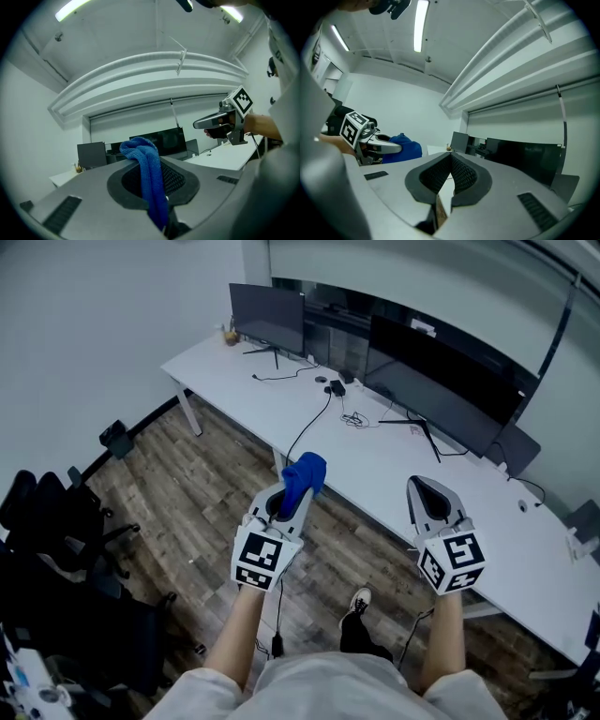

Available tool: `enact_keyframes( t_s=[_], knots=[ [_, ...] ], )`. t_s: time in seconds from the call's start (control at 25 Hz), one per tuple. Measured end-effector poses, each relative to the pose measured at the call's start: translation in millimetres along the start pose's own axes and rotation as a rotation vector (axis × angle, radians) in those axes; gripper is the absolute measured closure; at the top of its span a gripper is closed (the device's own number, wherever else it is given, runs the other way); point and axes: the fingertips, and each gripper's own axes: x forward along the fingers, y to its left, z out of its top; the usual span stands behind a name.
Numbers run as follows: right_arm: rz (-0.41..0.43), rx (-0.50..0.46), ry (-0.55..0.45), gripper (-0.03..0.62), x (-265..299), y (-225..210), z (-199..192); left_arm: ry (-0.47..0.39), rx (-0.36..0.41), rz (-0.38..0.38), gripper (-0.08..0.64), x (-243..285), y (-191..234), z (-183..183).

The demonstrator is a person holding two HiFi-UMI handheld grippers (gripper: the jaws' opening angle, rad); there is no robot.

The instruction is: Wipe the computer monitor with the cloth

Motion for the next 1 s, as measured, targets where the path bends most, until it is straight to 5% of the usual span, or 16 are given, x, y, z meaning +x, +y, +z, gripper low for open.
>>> enact_keyframes(
  t_s=[0.2,0.48,1.0],
  knots=[
    [0.055,0.056,-0.1,0.581,55.0,-78.6,5.7,0.02,-0.007,0.011,0.508,93.5,13.0,6.4],
    [0.1,0.003,-0.129,0.581,123.5,-177.2,15.3,0.012,-0.005,0.044,0.508,217.0,35.0,32.4],
    [0.125,0.061,-0.092,0.581,208.9,-278.0,-6.4,-0.007,0.066,0.042,0.508,355.9,75.7,56.7]
  ],
)
